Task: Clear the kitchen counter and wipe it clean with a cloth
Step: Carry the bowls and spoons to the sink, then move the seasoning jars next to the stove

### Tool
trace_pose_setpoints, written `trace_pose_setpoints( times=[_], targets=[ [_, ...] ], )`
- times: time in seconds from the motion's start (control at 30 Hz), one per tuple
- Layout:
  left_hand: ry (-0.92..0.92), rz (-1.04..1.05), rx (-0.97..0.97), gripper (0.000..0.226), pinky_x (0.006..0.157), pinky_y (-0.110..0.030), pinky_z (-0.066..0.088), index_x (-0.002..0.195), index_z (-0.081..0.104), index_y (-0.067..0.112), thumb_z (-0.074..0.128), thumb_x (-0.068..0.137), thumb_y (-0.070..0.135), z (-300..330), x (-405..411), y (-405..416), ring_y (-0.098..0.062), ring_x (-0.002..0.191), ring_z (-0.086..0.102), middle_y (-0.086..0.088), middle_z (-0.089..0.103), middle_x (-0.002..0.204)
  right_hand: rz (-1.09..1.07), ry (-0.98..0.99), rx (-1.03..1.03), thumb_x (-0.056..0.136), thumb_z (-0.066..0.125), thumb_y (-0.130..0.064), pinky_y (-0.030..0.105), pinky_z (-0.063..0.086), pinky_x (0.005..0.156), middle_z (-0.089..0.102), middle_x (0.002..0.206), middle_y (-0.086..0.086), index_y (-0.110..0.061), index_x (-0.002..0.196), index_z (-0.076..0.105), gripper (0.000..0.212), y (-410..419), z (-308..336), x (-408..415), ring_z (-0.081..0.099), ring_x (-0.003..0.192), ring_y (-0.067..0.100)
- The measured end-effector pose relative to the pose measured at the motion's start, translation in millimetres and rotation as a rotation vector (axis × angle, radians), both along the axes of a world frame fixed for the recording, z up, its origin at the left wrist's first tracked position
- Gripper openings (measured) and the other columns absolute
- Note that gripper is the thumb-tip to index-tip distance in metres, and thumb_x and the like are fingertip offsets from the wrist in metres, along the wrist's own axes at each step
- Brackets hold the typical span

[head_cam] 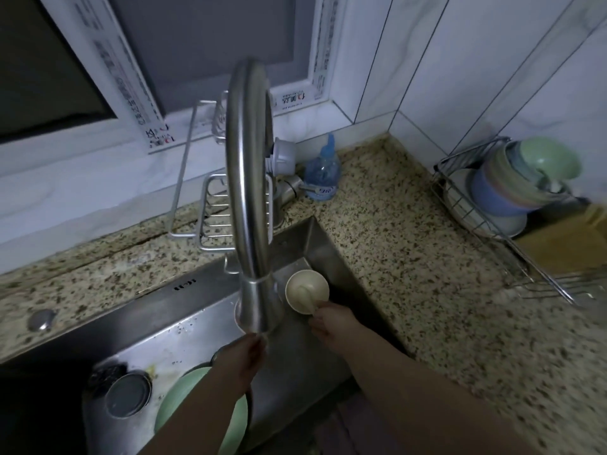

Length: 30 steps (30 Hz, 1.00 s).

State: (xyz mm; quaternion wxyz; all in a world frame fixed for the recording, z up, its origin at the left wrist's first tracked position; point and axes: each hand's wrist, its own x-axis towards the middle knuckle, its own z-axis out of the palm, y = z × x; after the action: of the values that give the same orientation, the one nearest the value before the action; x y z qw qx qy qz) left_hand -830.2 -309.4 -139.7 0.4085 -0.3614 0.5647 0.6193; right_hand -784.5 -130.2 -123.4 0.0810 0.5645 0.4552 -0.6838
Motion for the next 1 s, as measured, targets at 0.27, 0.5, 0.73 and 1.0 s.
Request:
trace_pose_setpoints(
  times=[0.27,0.5,0.73,1.0],
  targets=[
    [0.345,-0.586,-0.171,0.021,0.04,-0.017,0.031,0.069,0.068,0.0,0.065,0.087,0.01,72.3,11.5,-5.9,-0.017,0.035,0.041,-0.011,0.054,0.049,-0.085,0.142,0.053,0.091,0.061,0.004,0.029,0.057,0.064,0.066,0.114,0.02,-0.011,0.125,0.059,0.037,-25.9,113.1,43.9,0.068,0.078,0.02],
    [0.459,-0.82,-0.091,0.034,0.033,-0.016,0.025,0.056,0.062,0.01,0.069,0.085,0.024,126.3,50.2,30.5,-0.011,0.028,0.034,0.001,0.046,0.037,-0.192,0.177,0.328,0.084,0.072,-0.001,0.03,0.055,0.07,0.069,0.087,0.008,-0.011,0.109,0.066,0.027,-10.0,157.2,130.7,0.064,0.076,0.018],
    [0.496,-0.898,0.086,0.036,0.046,-0.025,0.038,0.074,0.066,0.007,0.051,0.101,0.026,151.1,123.1,95.7,-0.018,0.054,0.052,-0.007,0.061,0.063,-0.5,0.128,0.484,0.084,0.076,-0.015,0.021,0.046,0.048,0.065,0.071,0.003,-0.013,0.094,0.07,0.012,-6.2,188.9,251.4,0.058,0.051,0.009],
    [0.722,-1.19,0.202,0.012,0.054,-0.027,0.039,0.087,0.068,0.004,0.06,0.094,0.01,178.0,263.6,137.4,-0.022,0.06,0.055,-0.01,0.062,0.067,-0.717,0.183,0.491,0.097,0.06,-0.019,0.02,0.044,0.049,0.063,0.071,0.001,-0.012,0.093,0.066,0.01,-20.9,218.7,397.8,0.059,0.051,0.008]
  ],
)
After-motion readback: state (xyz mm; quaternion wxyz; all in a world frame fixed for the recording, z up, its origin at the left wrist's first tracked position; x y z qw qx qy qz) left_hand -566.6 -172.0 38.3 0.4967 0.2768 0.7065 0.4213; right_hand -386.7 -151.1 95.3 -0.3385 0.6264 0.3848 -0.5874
